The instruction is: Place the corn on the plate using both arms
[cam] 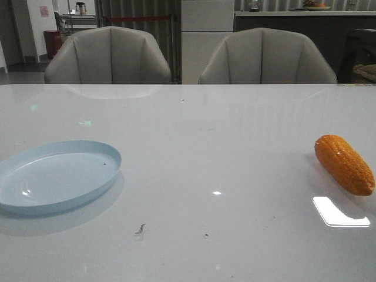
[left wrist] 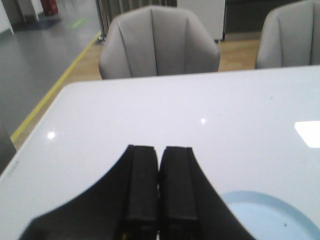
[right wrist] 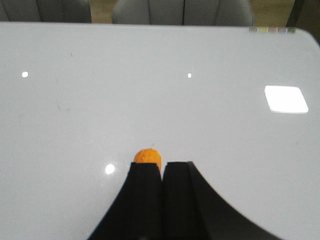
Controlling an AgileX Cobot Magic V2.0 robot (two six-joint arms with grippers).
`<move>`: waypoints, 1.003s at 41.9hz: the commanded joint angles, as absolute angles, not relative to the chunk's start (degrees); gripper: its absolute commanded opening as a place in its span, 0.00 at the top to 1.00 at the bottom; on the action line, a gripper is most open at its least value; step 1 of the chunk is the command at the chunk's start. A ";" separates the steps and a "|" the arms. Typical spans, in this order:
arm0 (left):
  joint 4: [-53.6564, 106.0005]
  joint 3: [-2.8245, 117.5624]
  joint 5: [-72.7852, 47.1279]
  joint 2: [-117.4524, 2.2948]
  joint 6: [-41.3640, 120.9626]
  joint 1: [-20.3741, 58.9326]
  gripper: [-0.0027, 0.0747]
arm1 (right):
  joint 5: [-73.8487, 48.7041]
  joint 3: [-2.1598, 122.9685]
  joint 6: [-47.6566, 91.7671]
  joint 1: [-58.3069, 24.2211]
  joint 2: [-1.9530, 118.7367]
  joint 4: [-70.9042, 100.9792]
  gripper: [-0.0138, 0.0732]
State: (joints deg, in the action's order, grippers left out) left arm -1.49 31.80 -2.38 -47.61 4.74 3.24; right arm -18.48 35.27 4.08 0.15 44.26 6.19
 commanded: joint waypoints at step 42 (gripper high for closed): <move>3.07 63.41 -35.20 -90.51 12.62 3.05 0.28 | -18.03 37.13 3.97 0.19 52.46 9.07 0.37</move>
State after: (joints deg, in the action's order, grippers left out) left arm 2.22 59.23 -34.28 -89.34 9.27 3.24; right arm -21.09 35.27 4.08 0.15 52.93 8.76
